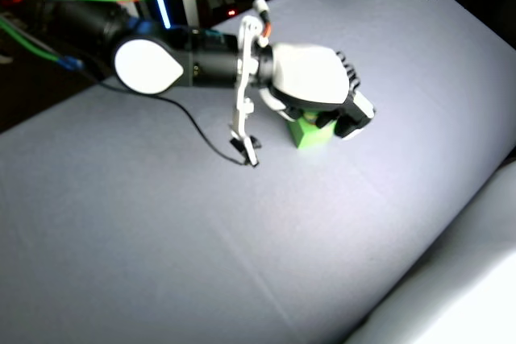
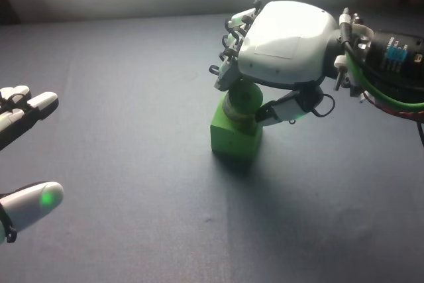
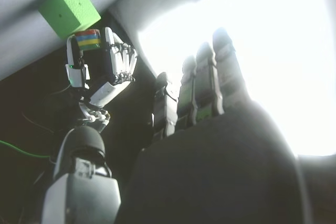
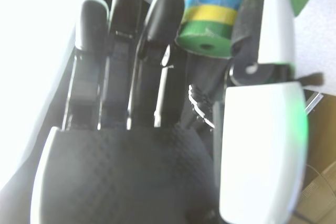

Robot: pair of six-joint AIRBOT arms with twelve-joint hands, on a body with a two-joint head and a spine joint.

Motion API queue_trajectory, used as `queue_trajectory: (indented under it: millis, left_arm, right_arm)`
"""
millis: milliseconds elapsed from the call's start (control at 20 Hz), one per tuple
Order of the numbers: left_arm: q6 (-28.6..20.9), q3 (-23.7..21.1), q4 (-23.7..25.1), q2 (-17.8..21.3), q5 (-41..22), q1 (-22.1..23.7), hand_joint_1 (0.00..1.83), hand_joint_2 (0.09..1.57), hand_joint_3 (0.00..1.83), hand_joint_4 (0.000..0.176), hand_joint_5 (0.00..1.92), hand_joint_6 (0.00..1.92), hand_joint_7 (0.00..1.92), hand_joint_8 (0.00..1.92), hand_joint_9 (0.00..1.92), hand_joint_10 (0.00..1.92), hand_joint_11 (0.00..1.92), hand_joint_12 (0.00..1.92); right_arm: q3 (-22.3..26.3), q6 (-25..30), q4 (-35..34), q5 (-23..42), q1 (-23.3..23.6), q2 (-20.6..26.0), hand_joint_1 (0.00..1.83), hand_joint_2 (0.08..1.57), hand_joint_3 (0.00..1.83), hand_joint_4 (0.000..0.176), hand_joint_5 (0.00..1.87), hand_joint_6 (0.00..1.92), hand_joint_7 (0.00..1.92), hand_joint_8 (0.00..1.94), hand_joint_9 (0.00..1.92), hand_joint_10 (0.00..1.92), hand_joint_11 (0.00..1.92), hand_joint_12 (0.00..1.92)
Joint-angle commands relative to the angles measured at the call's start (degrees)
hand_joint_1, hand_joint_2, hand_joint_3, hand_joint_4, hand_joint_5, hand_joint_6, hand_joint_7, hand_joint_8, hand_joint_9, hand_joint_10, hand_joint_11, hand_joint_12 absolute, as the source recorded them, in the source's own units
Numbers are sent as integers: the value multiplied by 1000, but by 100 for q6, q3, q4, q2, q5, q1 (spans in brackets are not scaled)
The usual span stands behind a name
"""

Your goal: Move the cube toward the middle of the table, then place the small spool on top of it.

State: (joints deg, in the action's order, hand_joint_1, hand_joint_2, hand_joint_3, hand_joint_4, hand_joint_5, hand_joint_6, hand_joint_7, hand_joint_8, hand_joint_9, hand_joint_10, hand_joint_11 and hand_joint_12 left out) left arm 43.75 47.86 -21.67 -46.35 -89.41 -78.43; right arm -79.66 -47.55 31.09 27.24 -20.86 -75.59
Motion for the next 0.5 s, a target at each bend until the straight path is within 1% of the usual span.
queue_trajectory:
  millis: [0, 50, 100, 150, 200, 250, 300, 350, 400, 450]
  left_arm:
    - [-36, 31, 0, -41, -699, 33, 37, 1178, 3, 157, 119, 2, 84, 4, 66, 3, 72, 150]
    - [-39, 32, 0, -41, -700, 33, 7, 1179, 3, 161, 105, 0, 82, 2, 71, 5, 90, 161]
    - [-40, 34, 0, -42, -701, 33, 36, 1186, 4, 157, 115, 3, 75, 0, 58, 1, 62, 156]
    - [-44, 38, 0, -46, -702, 33, 51, 1177, 0, 161, 120, 5, 75, 1, 60, 2, 55, 159]
    - [-50, 38, 0, -49, -706, 33, 64, 1171, 0, 163, 123, 4, 72, 0, 58, 1, 45, 161]
    - [-52, 35, 0, -51, -711, 33, 62, 1177, 0, 157, 122, 3, 70, 0, 58, 1, 42, 167]
    - [-52, 34, 0, -53, -713, 33, 56, 1185, 3, 153, 117, 0, 68, 0, 55, 0, 40, 173]
    - [-54, 33, -1, -55, -713, 33, 59, 1183, 1, 158, 115, 0, 60, 0, 47, 0, 27, 174]
    - [-59, 31, -2, -56, -718, 33, 58, 1179, 0, 156, 113, 0, 58, 0, 46, 0, 24, 176]
    - [-63, 31, -3, -57, -729, 33, 57, 1169, 0, 165, 108, 0, 52, 0, 38, 0, 15, 177]
  right_arm:
    - [-32, -50, -133, 459, 97, 8, 1126, 989, 0, 0, 863, 84, 850, 294, 611, 806, 294, 1525]
    - [-38, -50, -134, 445, 97, 8, 1145, 957, 0, 0, 799, 17, 829, 117, 600, 596, 222, 1390]
    - [-45, -50, -134, 431, 97, 8, 1106, 940, 0, 0, 703, 3, 697, 25, 551, 377, 164, 1184]
    - [-49, -50, -134, 420, 97, 8, 1094, 928, 1, 14, 646, 0, 645, 4, 565, 226, 146, 1117]
    - [-51, -50, -135, 412, 97, 8, 1061, 924, 0, 52, 550, 0, 551, 0, 521, 105, 103, 1017]
    - [-51, -50, -138, 406, 97, 8, 1055, 918, 0, 69, 465, 0, 469, 0, 468, 36, 73, 937]
    - [-51, -50, -140, 398, 97, 8, 1038, 918, 1, 90, 402, 0, 407, 0, 410, 7, 22, 895]
    - [-50, -50, -140, 395, 97, 8, 1040, 906, 0, 96, 339, 0, 372, 0, 392, 1, 27, 889]
    - [-45, -50, -155, 395, 97, 9, 1040, 898, 0, 98, 281, 0, 341, 0, 374, 0, 21, 886]
    - [-20, -50, -215, 399, 97, 16, 1030, 899, 0, 110, 235, 0, 310, 0, 355, 0, 8, 879]
